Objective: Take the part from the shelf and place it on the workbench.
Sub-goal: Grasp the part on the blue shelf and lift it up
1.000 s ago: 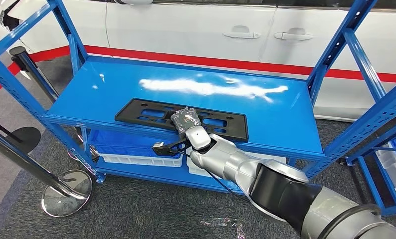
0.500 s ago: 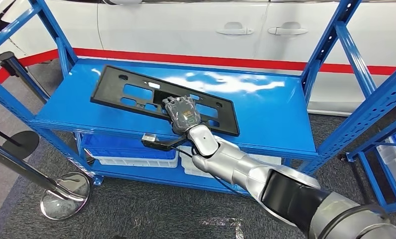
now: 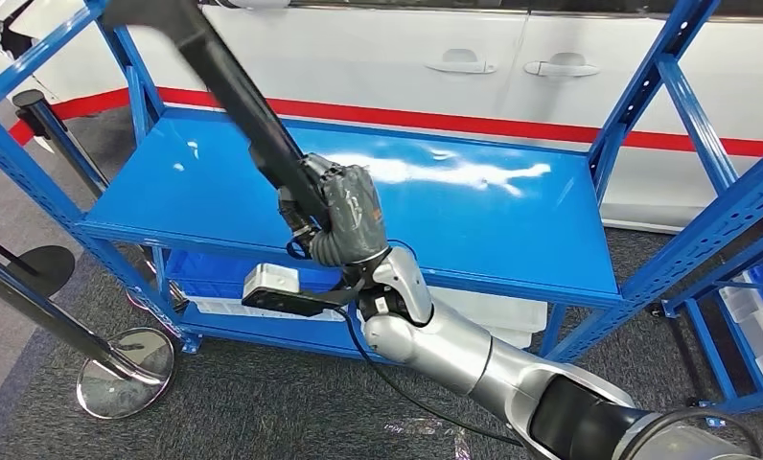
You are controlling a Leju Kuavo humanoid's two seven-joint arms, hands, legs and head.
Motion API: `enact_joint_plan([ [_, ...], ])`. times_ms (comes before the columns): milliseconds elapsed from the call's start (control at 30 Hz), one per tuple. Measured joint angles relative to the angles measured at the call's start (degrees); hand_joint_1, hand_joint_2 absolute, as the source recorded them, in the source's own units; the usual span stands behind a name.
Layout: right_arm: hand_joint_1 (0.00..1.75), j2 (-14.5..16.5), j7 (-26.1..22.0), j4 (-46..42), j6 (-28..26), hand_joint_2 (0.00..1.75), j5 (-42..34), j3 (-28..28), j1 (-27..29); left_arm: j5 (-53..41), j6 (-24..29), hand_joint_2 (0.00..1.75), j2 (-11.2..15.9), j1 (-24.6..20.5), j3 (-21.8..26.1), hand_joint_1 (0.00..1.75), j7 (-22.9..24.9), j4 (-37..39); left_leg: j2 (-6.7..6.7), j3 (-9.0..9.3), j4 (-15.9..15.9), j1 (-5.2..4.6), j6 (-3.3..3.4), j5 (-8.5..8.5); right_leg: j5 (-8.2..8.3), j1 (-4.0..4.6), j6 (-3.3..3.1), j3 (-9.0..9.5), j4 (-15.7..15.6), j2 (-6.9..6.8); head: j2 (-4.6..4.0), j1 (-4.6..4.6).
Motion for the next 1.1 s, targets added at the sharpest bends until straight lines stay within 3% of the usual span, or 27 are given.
enact_joint_plan([
  [100,1.75,-0.1,-7.1,-6.1,0.1,1.75,-15.8,-0.7,0.5,0.4,-0.1,1.75,0.1,0.0,0.6,0.0,-0.5,0.0,-0.08,-1.21,1.8,-0.21,-0.84,-0.56,3.47,-0.2,-0.23,4.48,-9.1,0.01,0.0,-0.01],
  [233,1.75,-0.2,-15.2,-12.7,2.0,1.75,-32.4,-0.7,0.9,0.0,-1.1,1.75,0.2,0.1,1.0,0.0,-0.1,0.0,-0.06,-2.12,2.4,-0.22,-1.96,-0.5,4.46,0.01,-1.91,4.16,-10.0,0.25,0.0,-0.07],
  [300,1.75,-0.2,-17.5,-15.0,3.4,1.75,-36.8,-0.7,1.1,-0.1,-1.6,1.75,0.2,0.1,1.1,0.0,0.3,0.0,0.0,-3.2,4.9,-0.05,-2.51,-3.1,5.16,-0.19,-2.75,3.62,-10.2,0.07,0.0,-0.09],
  [400,1.75,-0.2,-19.3,-17.2,4.8,1.75,-40.0,-0.7,1.3,-0.1,-2.3,1.75,0.2,0.1,1.1,0.0,0.8,0.0,0.05,-6.05,14.6,0.15,-3.15,-10.03,6.31,-0.11,-3.22,2.23,-10.3,-0.13,0.0,-0.13],
  [433,1.75,-0.2,-19.5,-17.7,5.1,1.75,-40.6,-0.7,1.5,-0.1,-2.5,1.75,0.2,0.1,1.1,0.0,0.9,0.0,0.05,-6.22,16.7,0.17,-3.17,-11.19,6.77,-0.03,-3.23,1.61,-10.3,-0.17,0.0,-0.13],
  [467,1.75,-0.2,-19.7,-18.1,5.4,1.75,-41.1,-0.7,1.6,-0.1,-2.7,1.75,0.2,0.2,1.1,0.0,1.0,0.0,0.05,-5.41,16.9,0.16,-3.08,-11.36,7.27,0.03,-3.21,0.98,-10.3,-0.21,0.0,-0.13],
  [500,1.75,-0.2,-19.8,-18.4,5.6,1.75,-41.6,-0.7,1.7,-0.1,-2.9,1.75,0.2,0.2,1.1,0.0,1.0,0.0,0.05,-3.4,14.8,0.14,-2.89,-10.58,7.78,0.08,-3.15,0.37,-10.2,-0.21,0.0,-0.14],
  [567,1.75,-0.2,-20.3,-19.2,6.2,1.75,-42.7,-0.7,1.8,-0.1,-3.0,1.75,0.2,0.0,1.1,0.0,1.1,0.0,0.05,2.46,6.5,-0.04,-2.29,-8.31,8.78,0.14,-2.86,-0.44,-10.3,-0.23,0.01,-0.11],
  [633,1.75,-0.2,-20.8,-19.8,7.3,1.75,-44.0,-0.7,1.9,-0.3,-3.1,1.75,0.2,-0.2,1.1,0.0,1.0,0.0,0.01,5.59,1.0,-0.55,-1.65,-7.02,9.78,0.05,-2.19,-0.62,-10.7,-0.33,0.01,-0.1],
  [733,1.75,-0.2,-21.7,-20.4,10.3,1.75,-46.0,-0.7,1.9,-0.7,-3.9,1.75,0.2,-0.4,1.1,0.0,0.8,0.0,-0.05,5.0,-0.1,-0.83,-0.65,-5.35,11.41,-0.15,-0.99,-0.51,-12.0,-0.47,0.01,-0.27],
  [767,1.75,-0.2,-21.9,-20.5,11.3,1.75,-46.5,-0.7,1.9,-0.8,-4.4,1.75,0.2,-0.5,1.1,0.0,0.8,0.0,0.06,4.73,-0.5,-0.69,-0.31,-4.39,10.96,-0.12,-0.76,-0.74,-11.9,-0.44,0.0,-0.23],
  [800,1.75,-0.3,-22.2,-20.5,12.2,1.75,-46.9,-0.7,1.8,-1.0,-5.0,1.75,0.2,-0.6,1.1,0.0,0.9,0.0,0.21,4.28,-1.0,-0.52,0.1,-3.36,9.25,-0.09,-0.6,-1.21,-10.8,-0.43,0.0,-0.18],
  [833,1.75,-0.3,-22.3,-20.6,12.9,1.75,-47.1,-0.7,1.8,-1.2,-5.6,1.75,0.2,-0.8,1.1,0.0,1.0,0.0,0.35,3.68,-1.3,-0.35,0.4,-2.4,6.41,-0.1,-0.53,-1.92,-8.4,-0.43,0.0,-0.1],
  [900,1.75,-0.3,-22.5,-20.6,13.8,1.75,-47.4,-0.7,1.8,-1.3,-6.5,1.75,0.2,-1.3,1.1,0.0,1.2,0.0,0.49,1.91,-1.2,-0.45,0.73,-0.93,0.46,-0.04,-0.33,-3.29,-1.3,-0.44,0.0,0.02],
  [933,1.75,-0.3,-22.5,-20.6,14.1,1.75,-47.6,-0.7,1.8,-1.4,-6.7,1.75,0.2,-1.5,1.1,0.0,1.3,0.0,0.51,0.96,-1.1,-0.49,0.7,-0.3,-0.92,-0.04,-0.2,-3.46,1.8,-0.44,0.0,0.03],
  [1000,1.75,-0.3,-22.5,-20.6,14.5,1.75,-48.0,-0.7,1.8,-1.5,-7.0,1.75,0.2,-1.6,1.1,0.0,1.4,0.0,0.55,-1.01,-0.6,-0.53,0.55,0.82,0.07,-0.06,-0.06,-1.38,3.2,-0.45,0.0,0.02],
  [1033,1.75,-0.3,-22.5,-20.6,14.6,1.75,-48.2,-0.7,1.8,-1.5,-7.0,1.75,0.2,-1.7,1.1,0.0,1.5,0.0,0.55,-1.98,-0.2,-0.52,0.38,1.31,1.27,-0.08,-0.07,1.12,0.9,-0.45,0.0,0.02],
  [1100,1.75,-0.3,-22.5,-20.6,14.9,1.75,-48.5,-0.7,1.7,-1.5,-7.1,1.75,0.2,-1.8,1.1,0.0,1.6,0.0,0.5,-3.6,0.7,-0.57,-0.14,2.06,1.51,0.06,-0.37,6.83,-6.2,-0.41,0.01,0.0],
])
